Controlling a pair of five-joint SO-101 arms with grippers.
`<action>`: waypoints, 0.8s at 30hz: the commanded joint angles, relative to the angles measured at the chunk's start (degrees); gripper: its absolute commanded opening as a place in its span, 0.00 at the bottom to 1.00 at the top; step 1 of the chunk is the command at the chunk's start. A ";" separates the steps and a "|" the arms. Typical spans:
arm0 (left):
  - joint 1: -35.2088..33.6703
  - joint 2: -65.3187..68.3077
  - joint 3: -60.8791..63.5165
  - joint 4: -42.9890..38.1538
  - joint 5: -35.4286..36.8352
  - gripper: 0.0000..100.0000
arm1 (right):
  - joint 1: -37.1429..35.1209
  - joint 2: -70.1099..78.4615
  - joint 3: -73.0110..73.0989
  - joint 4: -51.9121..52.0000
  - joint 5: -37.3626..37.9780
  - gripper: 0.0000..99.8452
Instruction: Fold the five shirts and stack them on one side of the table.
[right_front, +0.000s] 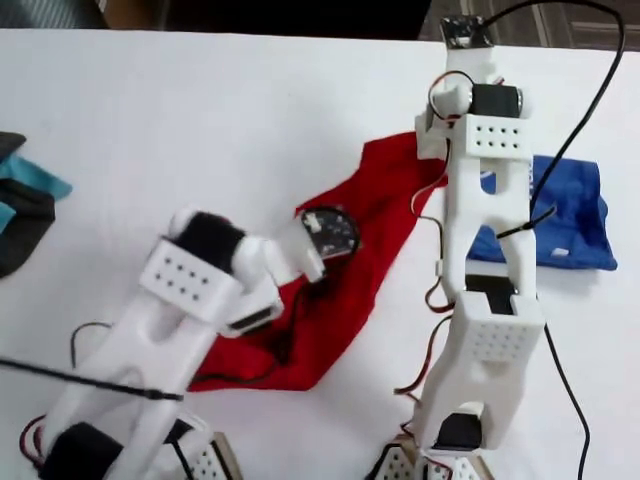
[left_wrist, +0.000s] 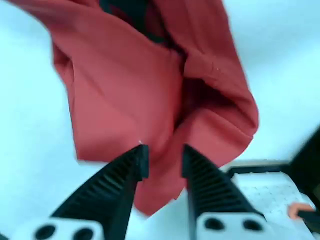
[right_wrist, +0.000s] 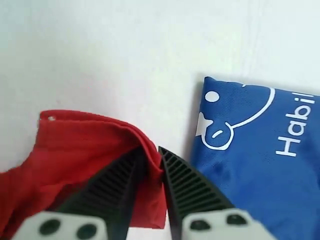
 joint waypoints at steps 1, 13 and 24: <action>-5.98 -3.34 -4.62 -4.48 -2.46 0.16 | 0.75 -0.40 -2.73 -0.92 0.35 0.02; -13.63 16.18 2.77 -21.89 -1.93 0.16 | 0.75 -0.40 -2.73 -0.92 0.35 0.02; -12.22 32.44 2.51 -28.31 -2.20 0.12 | 0.75 -0.40 -2.73 -0.92 0.35 0.02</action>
